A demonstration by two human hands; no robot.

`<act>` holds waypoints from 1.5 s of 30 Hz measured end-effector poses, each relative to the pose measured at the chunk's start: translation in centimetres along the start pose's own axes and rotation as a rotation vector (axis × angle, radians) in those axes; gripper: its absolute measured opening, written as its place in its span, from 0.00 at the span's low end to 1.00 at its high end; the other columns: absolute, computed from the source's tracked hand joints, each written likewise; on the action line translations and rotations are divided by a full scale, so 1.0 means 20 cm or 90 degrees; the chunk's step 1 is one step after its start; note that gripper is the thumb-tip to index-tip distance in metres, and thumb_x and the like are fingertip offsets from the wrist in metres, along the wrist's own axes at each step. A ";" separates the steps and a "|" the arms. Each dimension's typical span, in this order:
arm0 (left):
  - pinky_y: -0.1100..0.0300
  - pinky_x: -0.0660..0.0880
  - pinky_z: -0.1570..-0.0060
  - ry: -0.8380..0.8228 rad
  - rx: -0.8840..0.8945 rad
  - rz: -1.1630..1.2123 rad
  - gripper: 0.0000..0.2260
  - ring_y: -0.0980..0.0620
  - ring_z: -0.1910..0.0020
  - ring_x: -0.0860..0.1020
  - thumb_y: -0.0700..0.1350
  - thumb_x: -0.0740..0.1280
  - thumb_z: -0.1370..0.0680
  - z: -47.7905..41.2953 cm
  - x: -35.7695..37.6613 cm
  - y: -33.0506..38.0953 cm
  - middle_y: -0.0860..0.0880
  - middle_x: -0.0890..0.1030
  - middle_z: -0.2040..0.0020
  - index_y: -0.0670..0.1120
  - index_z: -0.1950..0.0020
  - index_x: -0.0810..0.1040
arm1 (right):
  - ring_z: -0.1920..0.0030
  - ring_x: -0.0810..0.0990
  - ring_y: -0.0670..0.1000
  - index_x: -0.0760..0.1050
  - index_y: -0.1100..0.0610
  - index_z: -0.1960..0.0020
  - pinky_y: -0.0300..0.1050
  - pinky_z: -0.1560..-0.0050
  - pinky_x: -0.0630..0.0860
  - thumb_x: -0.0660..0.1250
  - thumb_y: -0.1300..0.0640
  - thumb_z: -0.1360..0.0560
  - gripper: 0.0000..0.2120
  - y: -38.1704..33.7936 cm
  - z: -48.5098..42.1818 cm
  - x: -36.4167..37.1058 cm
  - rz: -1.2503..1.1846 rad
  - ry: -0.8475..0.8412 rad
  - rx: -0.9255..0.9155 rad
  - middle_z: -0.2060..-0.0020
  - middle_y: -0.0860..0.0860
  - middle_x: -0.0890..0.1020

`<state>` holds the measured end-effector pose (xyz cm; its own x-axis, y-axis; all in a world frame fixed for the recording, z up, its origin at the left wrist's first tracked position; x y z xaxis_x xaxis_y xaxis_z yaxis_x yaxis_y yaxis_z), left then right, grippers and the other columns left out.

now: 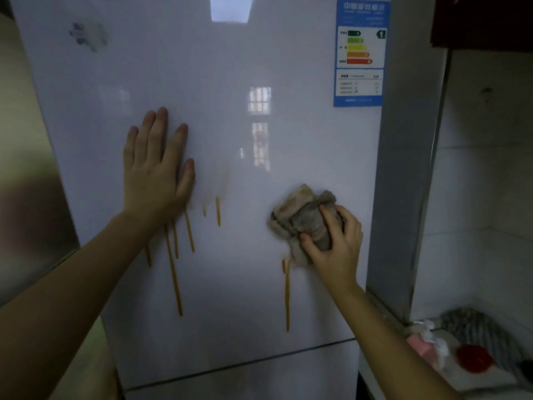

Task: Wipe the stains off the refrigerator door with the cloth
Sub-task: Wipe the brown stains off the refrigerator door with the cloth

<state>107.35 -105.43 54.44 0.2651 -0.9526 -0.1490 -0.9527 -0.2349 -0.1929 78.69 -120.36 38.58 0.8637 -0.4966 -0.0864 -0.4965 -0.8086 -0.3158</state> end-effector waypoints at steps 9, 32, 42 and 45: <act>0.48 0.43 0.20 0.010 -0.004 0.017 0.24 0.39 0.19 0.55 0.51 0.57 0.18 0.00 -0.01 0.01 0.39 0.57 0.19 0.45 0.22 0.63 | 0.33 0.70 0.56 0.70 0.55 0.26 0.60 0.32 0.71 0.69 0.44 0.24 0.30 -0.06 0.09 0.06 -0.093 0.215 0.341 0.32 0.56 0.71; 0.44 0.49 0.20 0.029 0.019 0.020 0.25 0.39 0.19 0.56 0.53 0.54 0.17 0.01 0.03 -0.03 0.39 0.58 0.19 0.45 0.22 0.63 | 0.32 0.73 0.62 0.74 0.55 0.29 0.58 0.33 0.69 0.70 0.47 0.22 0.24 0.01 0.09 -0.04 0.169 -0.174 -0.321 0.30 0.59 0.74; 0.44 0.49 0.20 0.026 0.018 0.027 0.25 0.39 0.19 0.56 0.53 0.55 0.17 0.01 0.02 -0.03 0.39 0.58 0.19 0.45 0.22 0.63 | 0.28 0.69 0.61 0.78 0.54 0.30 0.56 0.29 0.64 0.72 0.47 0.24 0.24 -0.04 0.07 -0.09 0.189 -0.156 -0.269 0.26 0.59 0.71; 0.44 0.49 0.20 0.024 0.017 0.027 0.25 0.40 0.19 0.56 0.53 0.56 0.17 0.01 0.02 -0.03 0.39 0.58 0.19 0.45 0.22 0.63 | 0.33 0.72 0.61 0.79 0.52 0.32 0.55 0.34 0.63 0.75 0.46 0.27 0.25 -0.05 0.05 -0.12 0.228 -0.123 -0.258 0.30 0.59 0.72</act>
<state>108.05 -105.57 54.27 0.2184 -0.9683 -0.1212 -0.9585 -0.1895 -0.2132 77.25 -118.00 38.11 0.6165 -0.7259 -0.3048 -0.7217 -0.6758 0.1498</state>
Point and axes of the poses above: each hand's wrist, its own z-axis away from the middle knuckle, its own x-axis out of the palm, y = z × x, the point moved 3 cm from there along -z, towards the middle knuckle
